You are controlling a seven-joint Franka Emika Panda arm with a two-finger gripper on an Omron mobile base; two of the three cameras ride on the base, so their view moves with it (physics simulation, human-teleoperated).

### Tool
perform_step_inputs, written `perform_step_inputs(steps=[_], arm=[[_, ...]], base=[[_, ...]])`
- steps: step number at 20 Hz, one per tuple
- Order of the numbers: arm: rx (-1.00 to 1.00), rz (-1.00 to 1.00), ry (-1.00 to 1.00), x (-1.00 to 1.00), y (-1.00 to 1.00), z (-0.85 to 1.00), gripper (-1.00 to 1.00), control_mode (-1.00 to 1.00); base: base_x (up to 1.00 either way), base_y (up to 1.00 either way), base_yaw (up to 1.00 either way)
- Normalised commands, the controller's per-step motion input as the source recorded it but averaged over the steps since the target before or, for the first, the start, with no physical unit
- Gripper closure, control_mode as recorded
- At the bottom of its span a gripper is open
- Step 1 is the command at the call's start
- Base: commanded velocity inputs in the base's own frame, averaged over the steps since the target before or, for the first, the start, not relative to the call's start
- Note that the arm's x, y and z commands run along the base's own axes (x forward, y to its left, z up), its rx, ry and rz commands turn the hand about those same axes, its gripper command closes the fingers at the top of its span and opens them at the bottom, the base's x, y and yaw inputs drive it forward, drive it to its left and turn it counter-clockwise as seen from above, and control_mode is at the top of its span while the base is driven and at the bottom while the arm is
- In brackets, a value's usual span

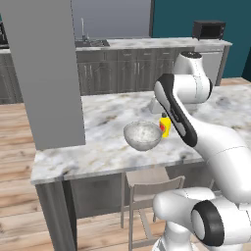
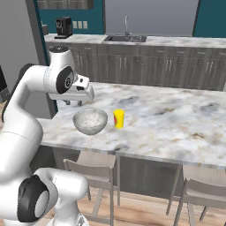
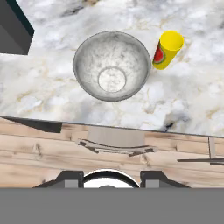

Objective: Place the cup inside the bowl on the dining table and move the bowl to any counter.

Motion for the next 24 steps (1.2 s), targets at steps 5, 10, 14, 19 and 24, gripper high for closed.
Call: perform_step_inputs(steps=[5, 10, 14, 19, 24], arm=[[0.00, 0.01, 0.00, 0.17, -0.07, 0.00, -1.00, -1.00], [-0.02, 0.04, 0.04, 0.37, -0.20, 0.00, -1.00, -1.00], [-0.03, 0.02, 0.01, 0.26, -0.36, 0.00, -1.00, -1.00], [-0.05, 0.00, 0.00, 0.09, -0.31, 0.00, -1.00, -1.00], [-0.03, 0.00, 0.00, 0.08, -0.21, 0.00, -1.00, -1.00]], base=[[0.00, 0.00, 0.00], [0.00, 0.00, 0.00], [0.00, 0.00, 0.00], [0.00, 0.00, 0.00], [0.00, 0.00, 0.00]])
